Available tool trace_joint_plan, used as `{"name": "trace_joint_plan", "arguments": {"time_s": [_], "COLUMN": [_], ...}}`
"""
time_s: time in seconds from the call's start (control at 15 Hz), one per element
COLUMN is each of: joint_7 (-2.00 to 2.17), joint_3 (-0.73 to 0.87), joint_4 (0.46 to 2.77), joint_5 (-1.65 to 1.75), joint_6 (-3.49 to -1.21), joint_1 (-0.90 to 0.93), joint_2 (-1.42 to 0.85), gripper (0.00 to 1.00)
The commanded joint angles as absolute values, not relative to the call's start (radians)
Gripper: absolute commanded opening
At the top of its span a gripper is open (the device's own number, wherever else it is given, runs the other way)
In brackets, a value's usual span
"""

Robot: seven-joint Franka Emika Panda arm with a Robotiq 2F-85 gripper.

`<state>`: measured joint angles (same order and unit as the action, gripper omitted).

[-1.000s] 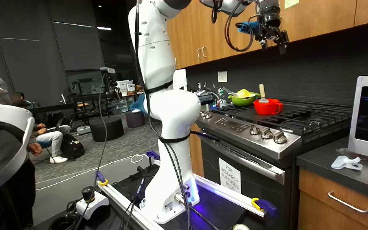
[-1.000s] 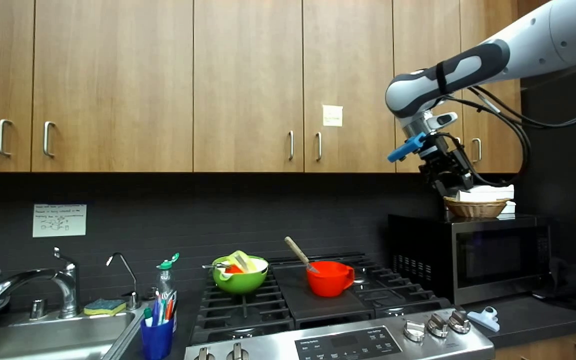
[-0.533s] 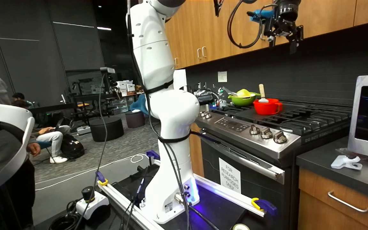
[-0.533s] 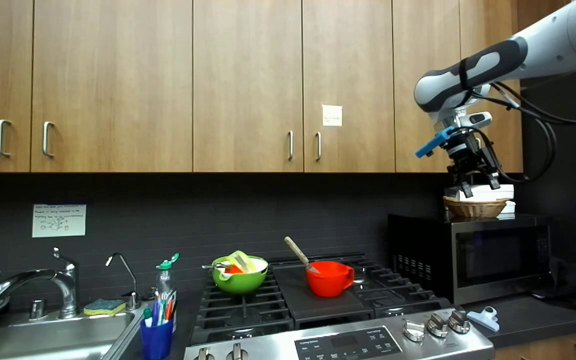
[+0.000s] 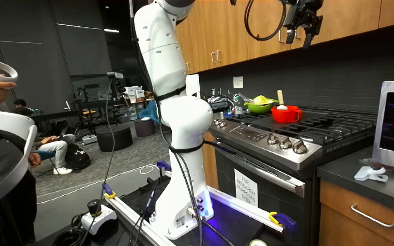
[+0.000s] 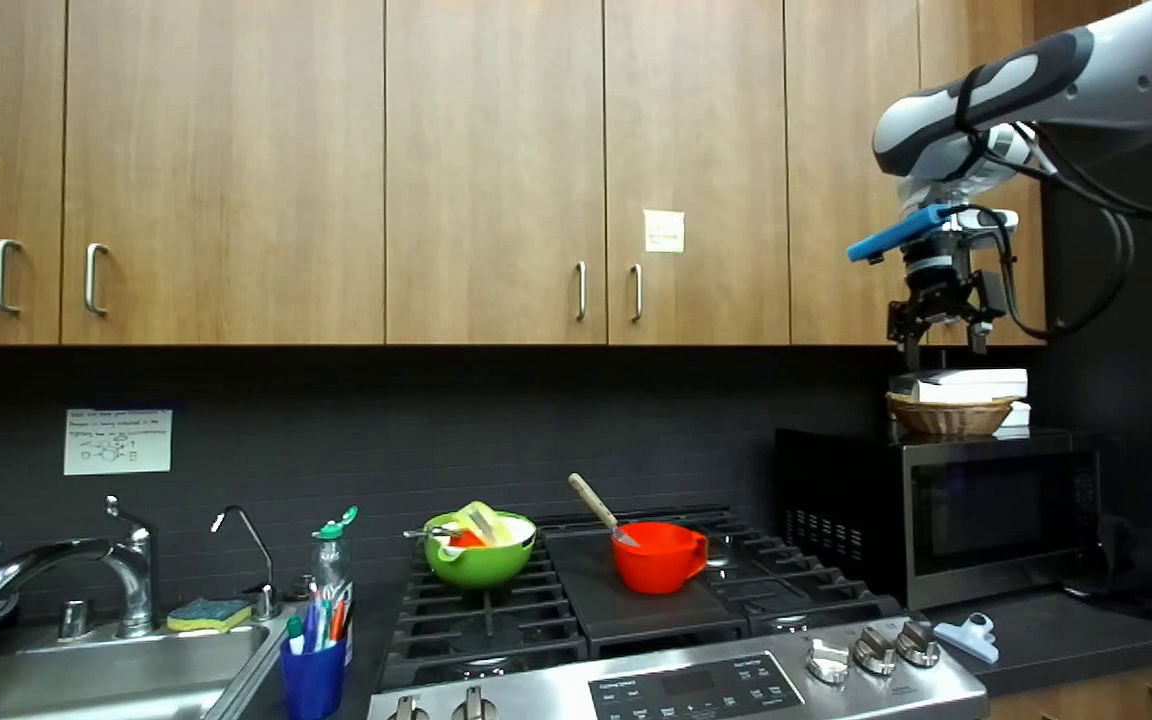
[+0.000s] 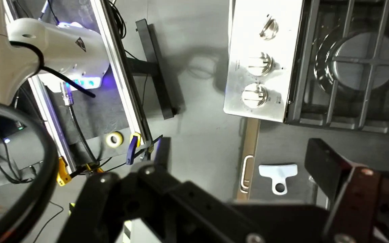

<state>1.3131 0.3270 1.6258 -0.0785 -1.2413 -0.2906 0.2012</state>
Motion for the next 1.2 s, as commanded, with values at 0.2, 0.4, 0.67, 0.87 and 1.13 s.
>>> {"name": "trace_joint_plan", "arguments": {"time_s": [0.2, 0.4, 0.67, 0.87, 1.13], "joint_7": [1.198, 1.182, 1.221, 1.266, 1.355], "joint_3": [0.333, 0.333, 0.327, 0.319, 0.326], "joint_4": [1.524, 1.504, 1.495, 1.483, 1.466], "joint_5": [-0.139, -0.143, -0.168, -0.203, -0.220], "joint_6": [-1.164, -1.155, -1.173, -1.294, -1.481], "joint_1": [-0.312, -0.311, -0.308, -0.305, -0.313], "joint_2": [0.170, 0.159, 0.138, 0.114, 0.045], "gripper": [1.00, 1.00, 1.00, 1.00, 1.00]}}
